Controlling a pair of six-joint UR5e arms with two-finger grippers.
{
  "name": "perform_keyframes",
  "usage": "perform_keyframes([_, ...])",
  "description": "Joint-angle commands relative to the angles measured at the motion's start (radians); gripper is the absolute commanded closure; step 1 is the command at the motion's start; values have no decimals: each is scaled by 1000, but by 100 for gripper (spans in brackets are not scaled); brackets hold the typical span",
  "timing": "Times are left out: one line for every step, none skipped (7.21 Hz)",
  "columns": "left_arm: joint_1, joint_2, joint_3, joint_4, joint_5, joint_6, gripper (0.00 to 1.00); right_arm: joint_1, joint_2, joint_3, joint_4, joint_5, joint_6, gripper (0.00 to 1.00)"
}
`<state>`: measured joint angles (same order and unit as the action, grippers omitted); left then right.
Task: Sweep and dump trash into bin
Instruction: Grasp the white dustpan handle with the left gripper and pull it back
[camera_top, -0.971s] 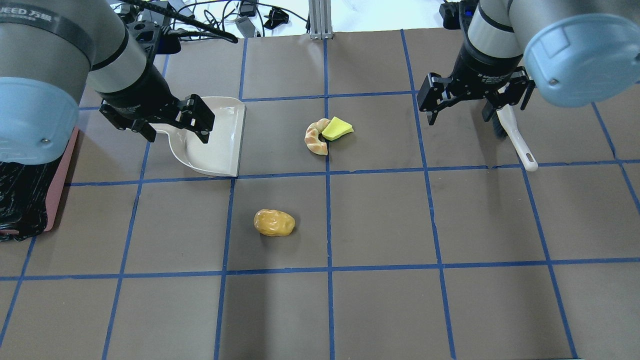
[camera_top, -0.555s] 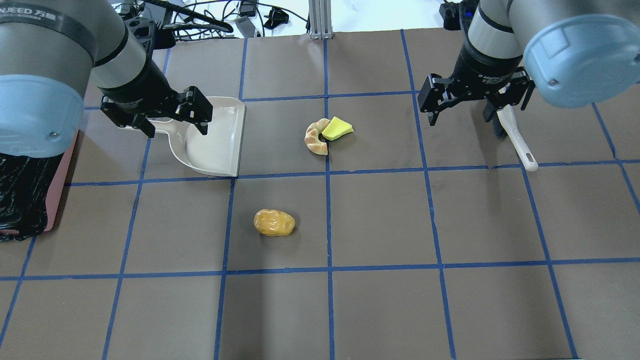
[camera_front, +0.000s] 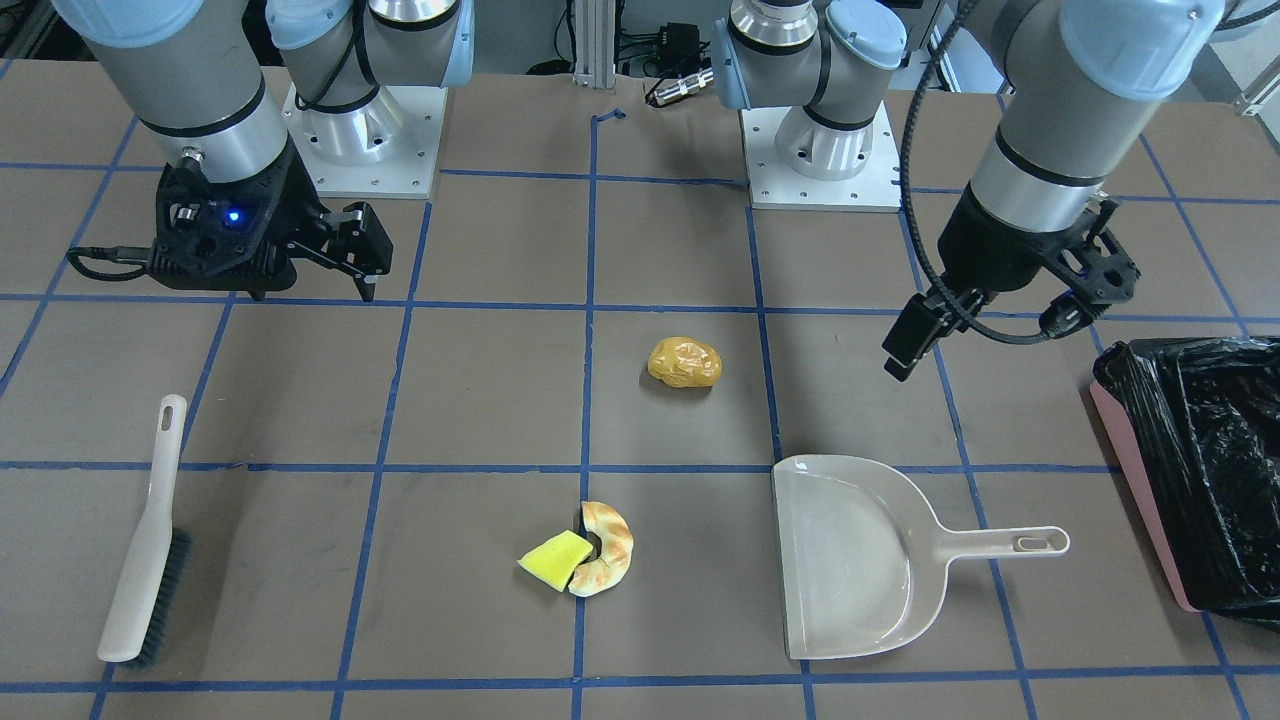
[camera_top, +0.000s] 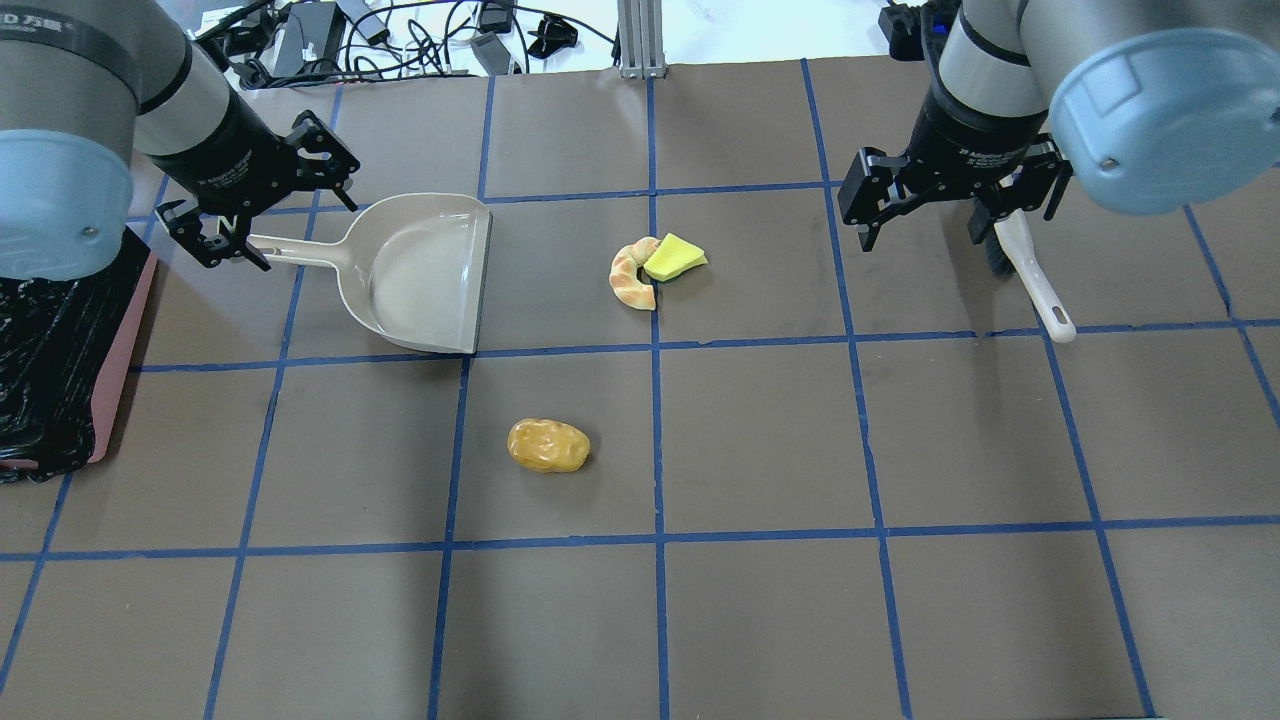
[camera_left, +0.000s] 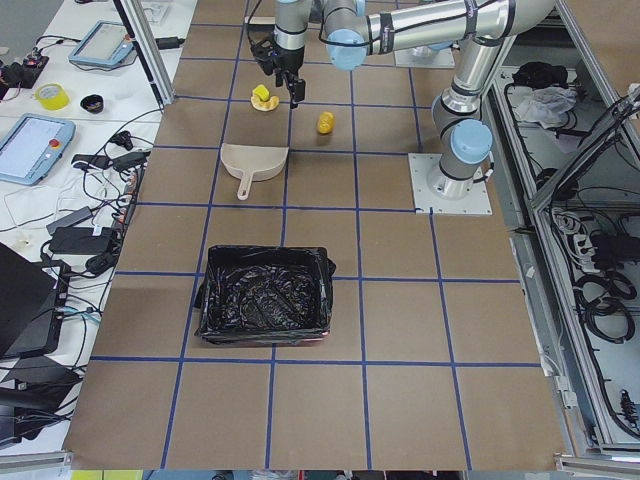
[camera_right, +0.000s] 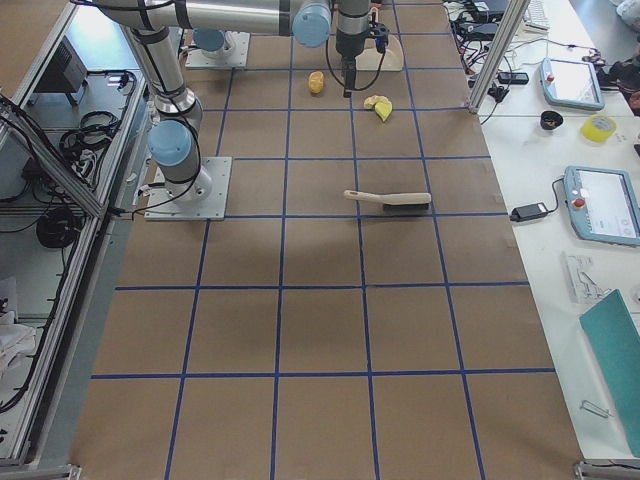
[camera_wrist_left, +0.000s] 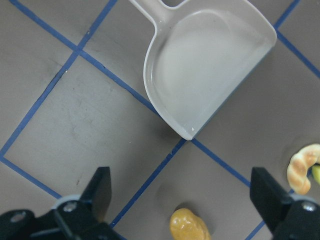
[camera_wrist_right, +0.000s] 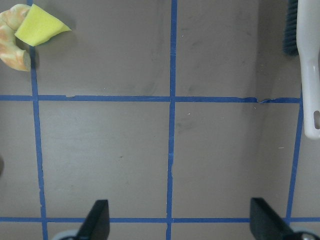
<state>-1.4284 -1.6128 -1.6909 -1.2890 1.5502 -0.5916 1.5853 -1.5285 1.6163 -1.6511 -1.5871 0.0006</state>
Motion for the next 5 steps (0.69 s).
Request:
perform_keyframes([45,-19,-1,32,2,-89,0,-22,1,1,2,6,-16,0])
perform_keyframes([52,-35,-6,65,13,-89,0,-28,1,1,-1,7,-14,0])
perform_keyframes([55,-54,-1,98,22,-143,0,-31,1,4,1,1,-16,0])
perform_keyframes([71,-91,0,100,22,-254,0,-45,4,5,-1,-4,-34,0])
perform_keyframes([103,-123,8,103,25,-371,0,-63,16,5,-6,6,-72,0])
